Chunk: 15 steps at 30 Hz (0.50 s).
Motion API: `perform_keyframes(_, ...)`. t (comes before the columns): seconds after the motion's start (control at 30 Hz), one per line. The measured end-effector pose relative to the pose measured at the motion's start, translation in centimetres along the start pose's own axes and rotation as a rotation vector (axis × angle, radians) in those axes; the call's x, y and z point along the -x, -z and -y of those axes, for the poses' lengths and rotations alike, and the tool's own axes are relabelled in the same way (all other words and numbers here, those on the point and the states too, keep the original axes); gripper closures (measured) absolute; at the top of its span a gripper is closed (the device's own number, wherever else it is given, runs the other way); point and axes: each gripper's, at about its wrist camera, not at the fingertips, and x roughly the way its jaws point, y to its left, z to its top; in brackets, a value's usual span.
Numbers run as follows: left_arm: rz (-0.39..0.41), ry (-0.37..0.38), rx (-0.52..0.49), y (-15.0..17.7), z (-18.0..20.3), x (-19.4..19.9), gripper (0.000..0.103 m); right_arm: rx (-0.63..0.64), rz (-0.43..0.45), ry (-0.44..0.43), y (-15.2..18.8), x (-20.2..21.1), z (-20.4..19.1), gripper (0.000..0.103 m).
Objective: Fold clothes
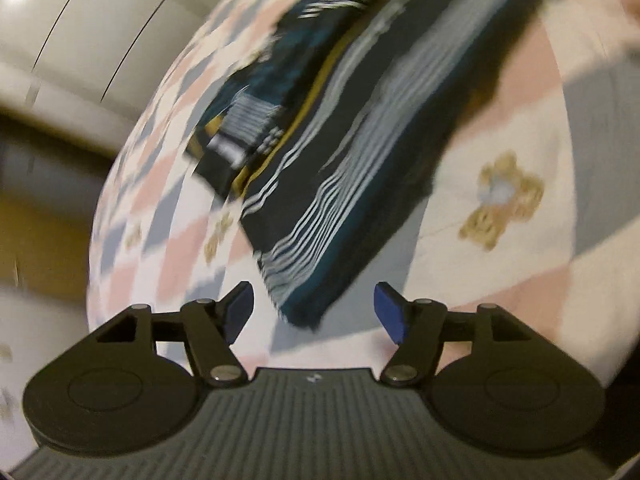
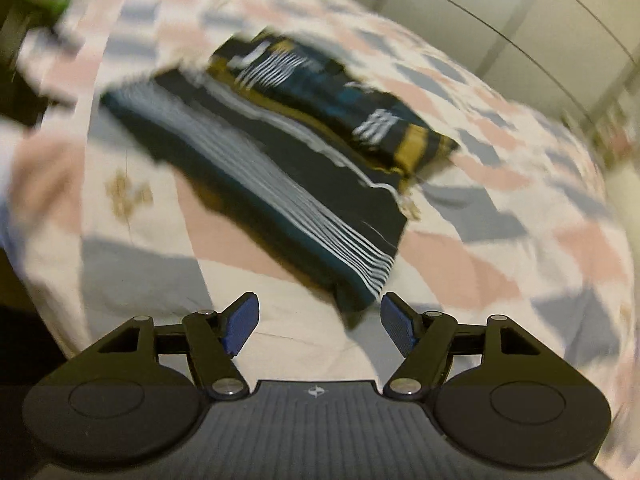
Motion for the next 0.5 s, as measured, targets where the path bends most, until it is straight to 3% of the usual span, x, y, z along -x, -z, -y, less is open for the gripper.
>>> perform_keyframes(0.1, 0.036, -0.001, -0.129, 1.3, 0.5, -3.0, 0.037, 0.139, -0.026, 0.019, -0.3, -3.1, -1.6, 0.033)
perform_keyframes(0.2, 0.032, -0.025, -0.24, 2.8, 0.7, -5.8, 0.037, 0.277, -0.043, 0.094, 0.0, -6.0, -3.0, 0.03)
perform_keyframes(0.5, 0.088, -0.057, -0.356, 5.0, 0.7, -10.2, 0.038, 0.582, -0.066, 0.235, 2.7, -11.2, -3.6, 0.029)
